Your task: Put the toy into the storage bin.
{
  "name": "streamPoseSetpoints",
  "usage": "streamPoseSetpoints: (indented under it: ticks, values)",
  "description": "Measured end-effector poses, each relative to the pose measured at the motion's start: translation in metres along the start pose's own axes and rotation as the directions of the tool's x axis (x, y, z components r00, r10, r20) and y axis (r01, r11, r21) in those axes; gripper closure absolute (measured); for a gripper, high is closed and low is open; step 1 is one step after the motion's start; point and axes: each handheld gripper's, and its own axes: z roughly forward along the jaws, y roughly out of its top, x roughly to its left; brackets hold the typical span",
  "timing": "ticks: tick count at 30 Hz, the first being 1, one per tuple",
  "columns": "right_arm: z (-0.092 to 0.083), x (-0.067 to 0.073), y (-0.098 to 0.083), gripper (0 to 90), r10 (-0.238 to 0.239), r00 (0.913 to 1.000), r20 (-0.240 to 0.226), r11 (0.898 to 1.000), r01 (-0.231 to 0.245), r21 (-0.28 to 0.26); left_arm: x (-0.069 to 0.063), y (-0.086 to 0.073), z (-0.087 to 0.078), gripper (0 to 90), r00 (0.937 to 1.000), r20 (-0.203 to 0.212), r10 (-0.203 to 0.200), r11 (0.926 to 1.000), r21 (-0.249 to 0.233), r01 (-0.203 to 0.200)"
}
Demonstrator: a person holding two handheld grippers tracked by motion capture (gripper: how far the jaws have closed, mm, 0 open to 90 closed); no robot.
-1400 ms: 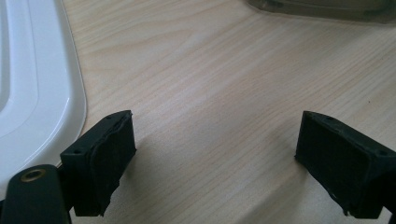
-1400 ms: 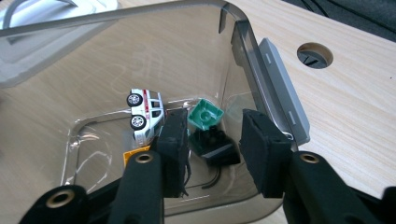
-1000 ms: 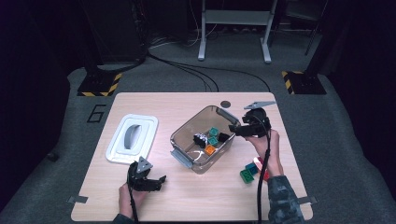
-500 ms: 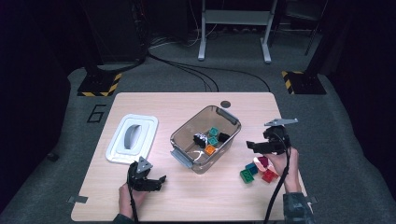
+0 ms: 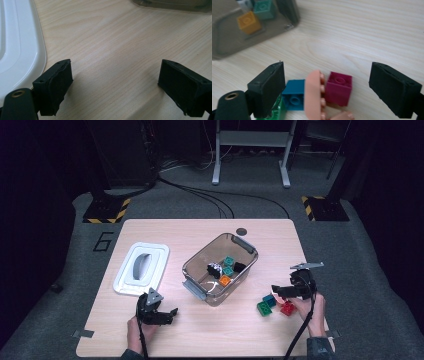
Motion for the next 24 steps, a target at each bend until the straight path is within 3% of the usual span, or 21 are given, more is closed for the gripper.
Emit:
streamPoseSetpoints:
  ticks: [6,10,12,20,24]
  values:
    - [0.003,-0.012,-0.011,18.9,0.058,0.9965,0.060,0.998,-0.059,0.019,0.000,0.000,0.000,11.7,1.0000,0.000,0.000,1.0000,0.000,0.000]
    - [0.005,-0.017,-0.015,27.2,0.095,0.9924,0.078,0.995,-0.094,-0.016,0.000,0.000,0.000,11.7,1.0000,0.000,-0.001,1.0000,0.000,0.001]
    - [0.009,-0.017,-0.016,29.5,0.110,0.9900,0.089,0.994,-0.110,-0.005,0.000,0.000,0.000,11.7,1.0000,0.000,0.002,1.0000,0.002,-0.002]
    - [0.019,-0.013,-0.017,34.9,0.131,0.9875,0.088,0.991,-0.133,0.022,0.000,0.000,0.000,11.7,1.0000,0.000,0.002,1.0000,0.002,-0.002]
    - [0.023,-0.012,-0.015,40.9,0.136,0.9846,0.110,0.990,-0.140,0.032,0.000,0.000,0.000,11.7,1.0000,0.000,0.000,1.0000,0.000,0.000]
